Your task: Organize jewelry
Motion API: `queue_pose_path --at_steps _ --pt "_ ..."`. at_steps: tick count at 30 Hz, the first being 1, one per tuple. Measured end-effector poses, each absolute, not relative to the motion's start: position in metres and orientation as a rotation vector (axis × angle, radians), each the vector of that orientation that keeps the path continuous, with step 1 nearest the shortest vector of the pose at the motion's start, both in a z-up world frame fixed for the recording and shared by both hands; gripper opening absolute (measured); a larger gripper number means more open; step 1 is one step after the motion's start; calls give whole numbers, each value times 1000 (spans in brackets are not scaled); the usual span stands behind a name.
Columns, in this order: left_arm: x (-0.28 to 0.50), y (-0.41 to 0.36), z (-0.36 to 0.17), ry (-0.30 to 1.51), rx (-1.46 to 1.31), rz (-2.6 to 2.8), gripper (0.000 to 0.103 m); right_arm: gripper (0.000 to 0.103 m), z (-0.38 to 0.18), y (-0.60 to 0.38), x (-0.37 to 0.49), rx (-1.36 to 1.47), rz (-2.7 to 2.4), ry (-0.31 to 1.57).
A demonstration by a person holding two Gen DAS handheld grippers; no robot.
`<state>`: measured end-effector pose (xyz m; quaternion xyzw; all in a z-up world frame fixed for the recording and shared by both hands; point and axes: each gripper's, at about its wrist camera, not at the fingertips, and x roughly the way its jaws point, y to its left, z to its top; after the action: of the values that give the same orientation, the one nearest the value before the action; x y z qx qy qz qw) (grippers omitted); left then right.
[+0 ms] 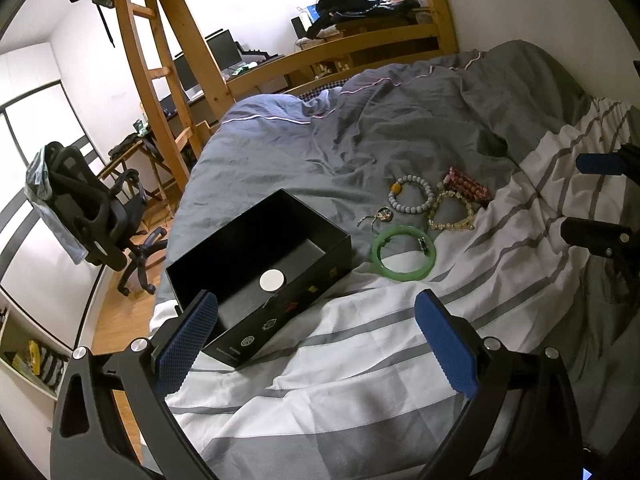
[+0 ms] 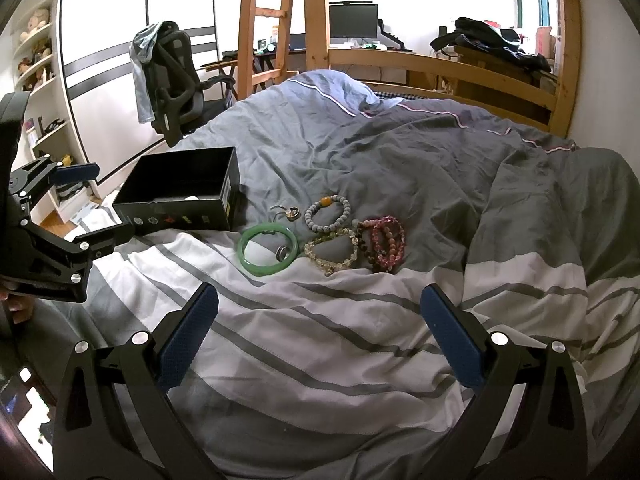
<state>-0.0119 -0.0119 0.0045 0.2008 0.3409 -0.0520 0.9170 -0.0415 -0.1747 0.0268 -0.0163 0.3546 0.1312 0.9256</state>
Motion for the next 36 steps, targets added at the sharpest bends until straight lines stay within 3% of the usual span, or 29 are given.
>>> queue_pose_path --at_steps 36 --pt "-11 -12 -2 711 431 -107 97 100 27 -174 -41 -34 269 728"
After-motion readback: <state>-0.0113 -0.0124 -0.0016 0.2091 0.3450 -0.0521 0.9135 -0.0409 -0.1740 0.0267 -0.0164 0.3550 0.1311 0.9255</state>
